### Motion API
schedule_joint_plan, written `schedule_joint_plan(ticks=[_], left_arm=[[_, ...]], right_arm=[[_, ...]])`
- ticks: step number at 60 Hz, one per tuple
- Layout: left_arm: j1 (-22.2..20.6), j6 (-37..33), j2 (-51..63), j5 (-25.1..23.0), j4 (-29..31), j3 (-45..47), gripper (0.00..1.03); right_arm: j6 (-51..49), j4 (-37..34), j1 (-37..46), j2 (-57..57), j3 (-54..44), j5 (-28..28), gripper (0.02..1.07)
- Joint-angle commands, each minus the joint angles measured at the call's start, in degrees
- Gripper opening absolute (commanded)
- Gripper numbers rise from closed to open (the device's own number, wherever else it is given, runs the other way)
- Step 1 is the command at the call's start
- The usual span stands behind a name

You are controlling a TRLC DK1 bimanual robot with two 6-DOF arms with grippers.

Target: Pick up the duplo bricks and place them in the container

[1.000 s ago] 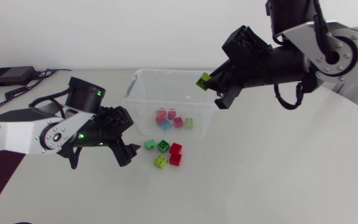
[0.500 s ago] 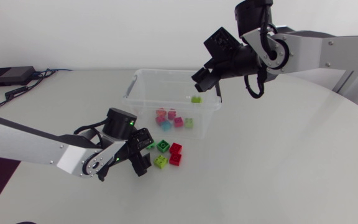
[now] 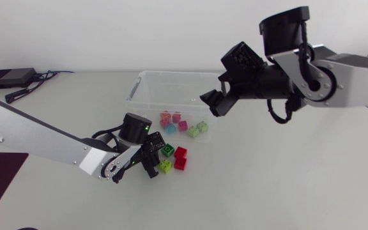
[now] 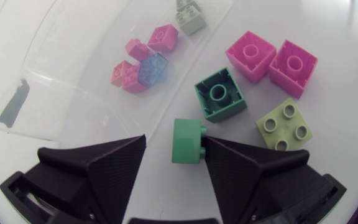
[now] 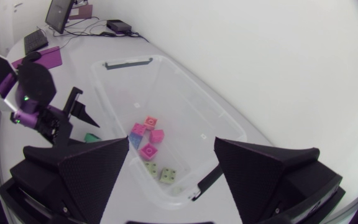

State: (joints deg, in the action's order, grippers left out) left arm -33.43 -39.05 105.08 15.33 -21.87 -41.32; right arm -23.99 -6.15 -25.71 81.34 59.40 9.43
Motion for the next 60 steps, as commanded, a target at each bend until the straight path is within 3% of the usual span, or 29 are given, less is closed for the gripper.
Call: schedule_joint_plan(ticks=[1, 10, 15, 36, 44, 53, 60], left_arm=[[0.6, -0.3, 1.0, 0.3, -0.8, -1.1, 0.29], [1.8, 0.0, -0.8, -2.3, -0.3, 0.0, 0.26], [2.8, 0.0, -3.9, -4.3, 0.8, 1.7, 0.26], [6.4, 1.7, -19.7, -13.4, 11.5, 4.8, 0.26], [6.9, 3.8, -27.6, -17.1, 19.4, 1.3, 0.26], [10.0, 6.1, -33.2, -24.5, 29.5, -7.1, 0.26], [12.1, 7.1, -32.7, -28.4, 32.9, -13.2, 0.26]], right_arm=[[-0.3, 0.2, -0.6, -5.0, -5.3, 1.3, 1.02], [-0.2, -1.8, -0.7, -11.8, -12.9, 3.5, 1.02], [-0.3, -4.3, -0.9, -12.5, -15.3, 7.4, 1.02], [-3.4, -4.8, -7.0, -2.9, -17.1, 9.2, 1.0], [-5.2, -4.0, -7.9, 5.1, -15.5, 9.3, 1.0], [-6.4, -2.1, -8.2, 13.8, -11.8, 9.0, 1.0], [-6.3, -1.8, -8.7, 18.6, -8.5, 8.6, 0.99]])
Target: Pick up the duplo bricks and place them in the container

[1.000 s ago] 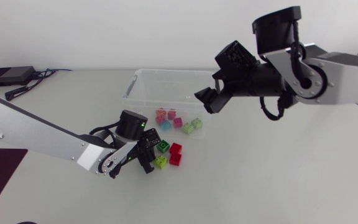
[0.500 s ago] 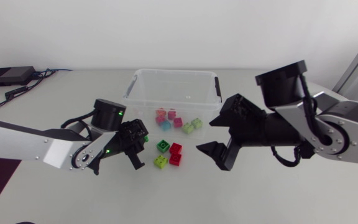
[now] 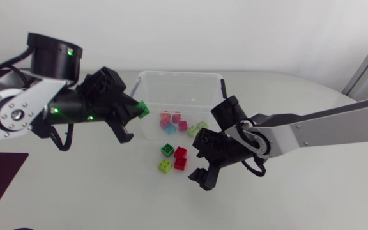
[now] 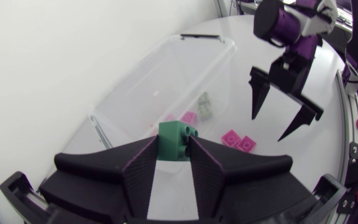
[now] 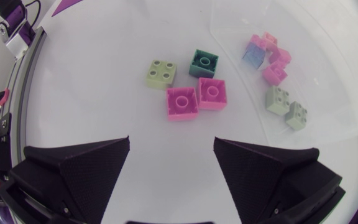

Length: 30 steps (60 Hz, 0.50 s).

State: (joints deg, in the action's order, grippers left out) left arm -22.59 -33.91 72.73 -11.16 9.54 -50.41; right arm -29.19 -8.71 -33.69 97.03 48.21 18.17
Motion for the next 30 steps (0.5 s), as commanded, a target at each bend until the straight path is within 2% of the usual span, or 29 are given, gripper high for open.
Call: schedule_joint_plan(ticks=[1, 12, 24, 30], left_arm=[[1.3, 2.0, -0.1, -2.2, 1.7, -4.6, 0.26], [1.8, 2.5, 2.9, -4.3, 2.3, -10.0, 0.26], [5.0, 4.1, 8.7, -10.3, 2.2, -15.2, 0.26], [6.1, 4.3, 11.5, -11.8, 2.2, -17.2, 0.26]], right_arm=[[-1.0, 0.9, -0.8, 3.3, 3.1, -0.2, 0.99], [-1.0, 0.4, -0.8, 8.3, 7.5, -0.6, 0.99], [-1.6, -1.5, -0.6, 10.2, 9.9, -0.5, 0.99], [-2.0, -3.7, -0.8, 10.5, 11.0, -0.5, 0.98]])
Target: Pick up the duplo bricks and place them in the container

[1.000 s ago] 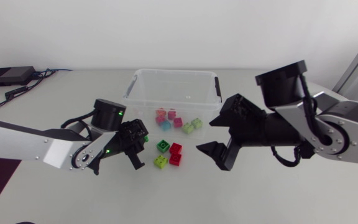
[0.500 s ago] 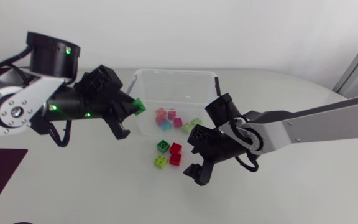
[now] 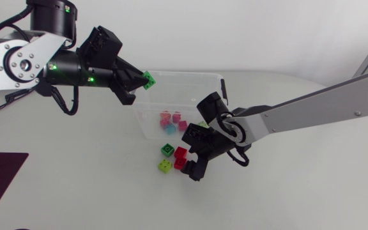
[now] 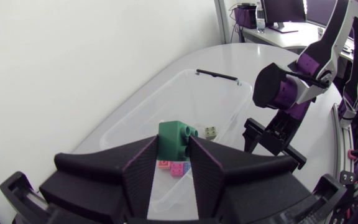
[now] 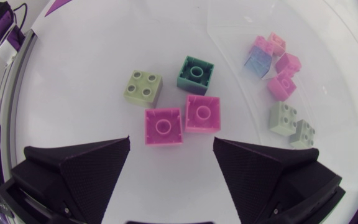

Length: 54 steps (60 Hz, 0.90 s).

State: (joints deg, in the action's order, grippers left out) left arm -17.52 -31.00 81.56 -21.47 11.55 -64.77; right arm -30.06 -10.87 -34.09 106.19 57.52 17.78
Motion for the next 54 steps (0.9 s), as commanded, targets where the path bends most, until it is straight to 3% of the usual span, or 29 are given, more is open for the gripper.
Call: schedule_joint_plan(ticks=[1, 28, 33, 37, 47, 53, 54], left_arm=[[1.1, 1.4, 3.3, -1.7, 0.2, -3.3, 0.26], [4.2, 1.7, 8.6, -7.2, 1.9, -9.7, 0.26], [4.1, 1.7, 8.6, -7.2, 2.1, -9.8, 0.26], [4.0, 1.7, 8.5, -7.2, 2.2, -9.8, 0.26], [4.2, 1.6, 7.5, -7.2, 2.6, -8.9, 0.26], [4.3, 1.6, 7.3, -7.2, 2.8, -8.7, 0.26], [4.3, 1.7, 7.3, -7.2, 2.8, -8.8, 0.26]], right_arm=[[-1.2, -1.9, -0.5, 1.5, 2.0, -0.2, 0.97], [-0.4, -11.3, -4.9, 4.6, 8.8, -5.9, 0.87], [-0.1, -12.8, -5.4, 5.4, 10.0, -6.1, 0.76], [0.4, -12.9, -6.0, 6.1, 10.5, -7.5, 0.6], [1.1, -14.9, -6.7, 8.1, 13.0, -9.0, 0.52], [1.1, -15.8, -7.3, 9.6, 13.0, -10.0, 0.25], [1.1, -15.8, -7.4, 9.6, 12.7, -10.0, 0.24]])
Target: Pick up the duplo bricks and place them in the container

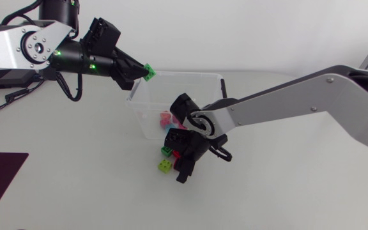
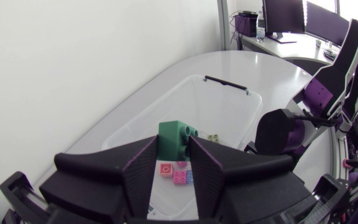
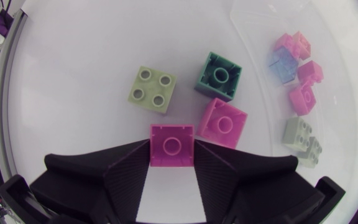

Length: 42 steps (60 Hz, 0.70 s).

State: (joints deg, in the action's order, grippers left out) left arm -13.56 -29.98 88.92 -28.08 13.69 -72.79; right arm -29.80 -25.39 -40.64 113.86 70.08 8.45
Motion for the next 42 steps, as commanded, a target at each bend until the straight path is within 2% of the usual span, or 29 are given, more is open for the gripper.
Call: schedule_joint_plan(ticks=[1, 11, 23, 25, 27, 28, 29, 30, 31, 32, 34, 42], left_arm=[[0.4, 0.7, 0.0, -0.6, 0.7, -0.9, 0.26], [-0.1, 1.6, 3.0, -0.6, 1.2, -3.8, 0.26], [-1.4, 3.6, 11.4, -0.3, 2.6, -10.3, 0.29], [-1.6, 3.9, 12.2, 0.0, 2.7, -10.9, 0.33], [-1.9, 4.0, 13.3, 0.7, 3.0, -11.6, 0.46], [-2.2, 4.0, 13.8, 1.9, 3.2, -11.8, 0.6], [-2.3, 4.0, 14.0, 2.2, 3.2, -11.8, 0.66], [-2.4, 4.0, 14.0, 2.7, 3.2, -11.8, 0.78], [-2.5, 3.9, 14.0, 2.9, 3.2, -11.8, 0.83], [-2.7, 3.9, 13.8, 3.5, 3.2, -11.7, 0.94], [-2.9, 3.8, 13.4, 4.2, 3.3, -11.4, 0.98], [-2.6, 3.7, 8.6, 4.6, 4.5, -8.4, 0.98]], right_arm=[[0.7, -1.4, -0.8, 2.0, -0.1, -0.7, 0.24], [0.4, -1.6, -0.9, -2.5, -4.3, -0.6, 0.24], [0.8, -3.5, -0.8, -13.8, -9.4, -0.6, 0.24], [1.0, -4.2, -0.6, -15.9, -9.8, -0.6, 0.24], [1.0, -4.9, -0.2, -18.1, -10.1, -0.6, 0.24], [1.1, -5.1, -0.1, -18.9, -10.1, -0.6, 0.24], [1.1, -5.4, 0.1, -19.8, -10.1, -0.6, 0.24], [1.1, -5.6, 0.4, -20.7, -10.0, -0.6, 0.24], [1.2, -5.7, 0.6, -21.2, -9.9, -0.6, 0.24], [1.1, -6.3, 1.2, -22.9, -9.4, -0.6, 0.24], [1.1, -6.8, 2.1, -24.6, -8.9, -0.6, 0.24], [1.0, -8.4, 5.3, -28.4, -5.0, -0.5, 0.24]])
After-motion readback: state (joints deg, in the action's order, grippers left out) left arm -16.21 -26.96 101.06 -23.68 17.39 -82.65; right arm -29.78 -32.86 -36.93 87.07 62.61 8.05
